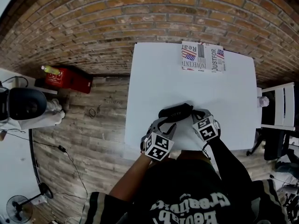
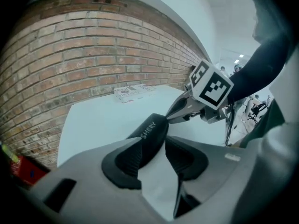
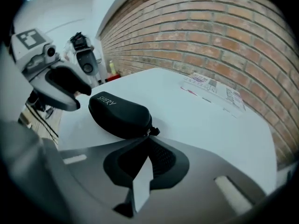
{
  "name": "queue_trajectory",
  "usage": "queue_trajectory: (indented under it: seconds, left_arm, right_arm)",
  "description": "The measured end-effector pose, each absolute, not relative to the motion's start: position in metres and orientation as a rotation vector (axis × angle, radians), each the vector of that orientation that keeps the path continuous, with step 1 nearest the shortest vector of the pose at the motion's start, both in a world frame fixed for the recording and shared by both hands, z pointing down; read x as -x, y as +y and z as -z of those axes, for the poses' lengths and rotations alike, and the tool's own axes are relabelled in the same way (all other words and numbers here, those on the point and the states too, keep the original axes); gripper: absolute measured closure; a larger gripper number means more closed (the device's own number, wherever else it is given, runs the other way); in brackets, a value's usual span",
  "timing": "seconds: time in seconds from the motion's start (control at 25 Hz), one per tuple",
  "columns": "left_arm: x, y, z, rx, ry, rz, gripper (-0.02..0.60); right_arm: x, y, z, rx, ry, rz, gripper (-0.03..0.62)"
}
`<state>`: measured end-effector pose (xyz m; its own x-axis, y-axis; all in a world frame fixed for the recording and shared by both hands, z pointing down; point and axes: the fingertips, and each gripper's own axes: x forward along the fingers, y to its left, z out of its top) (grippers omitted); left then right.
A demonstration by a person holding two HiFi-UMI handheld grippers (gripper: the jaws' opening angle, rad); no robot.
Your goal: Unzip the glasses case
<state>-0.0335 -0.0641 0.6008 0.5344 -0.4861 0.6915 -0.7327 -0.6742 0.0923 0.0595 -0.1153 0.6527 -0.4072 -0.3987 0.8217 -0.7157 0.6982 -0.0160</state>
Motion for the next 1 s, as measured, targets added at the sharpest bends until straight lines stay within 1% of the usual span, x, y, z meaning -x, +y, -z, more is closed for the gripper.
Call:
queue_trajectory:
  seconds: [0.08,0.16,0.56,0.64,0.84,1.0]
  left_arm:
    - [0.028,-0.055,-0.607,-2.396,-0.939,-0.9,0.442]
    - [0.026,-0.048,-0.619,-2.375,-0.888,-0.904,0.448]
    - [0.071,-0.059,-0.637,-2.296,-1.004,-0.911,0.446]
    - [0.077,-0.063,-0.634,-2.305,-1.015,-0.893,0.435]
    - [0.063,-0.079,-0.604,-2.417,-0.976,-0.842,0.422]
    - [0.055,-0.092,-0.611,-2.48,-0.93,-0.967,0.428]
  right_arm:
    - [-0.064,-0.11,-0.652,-0.905,-2.034,-0.533,0.58]
    - [-0.061,-0.1,-0.651,-0.896,-2.032,-0.533,0.58]
    - [-0.014,-0.046,-0.652,-0.733,-2.042,-0.417,0.58]
    - [-0.003,-0.039,-0.654,-0.703,-2.048,-0.393,0.58]
    - [0.008,-0.037,-0.657,-0.707,-2.048,-0.386,0.58]
    - [0.008,-0.038,-0.658,-0.725,-2.034,-0.388,0.58]
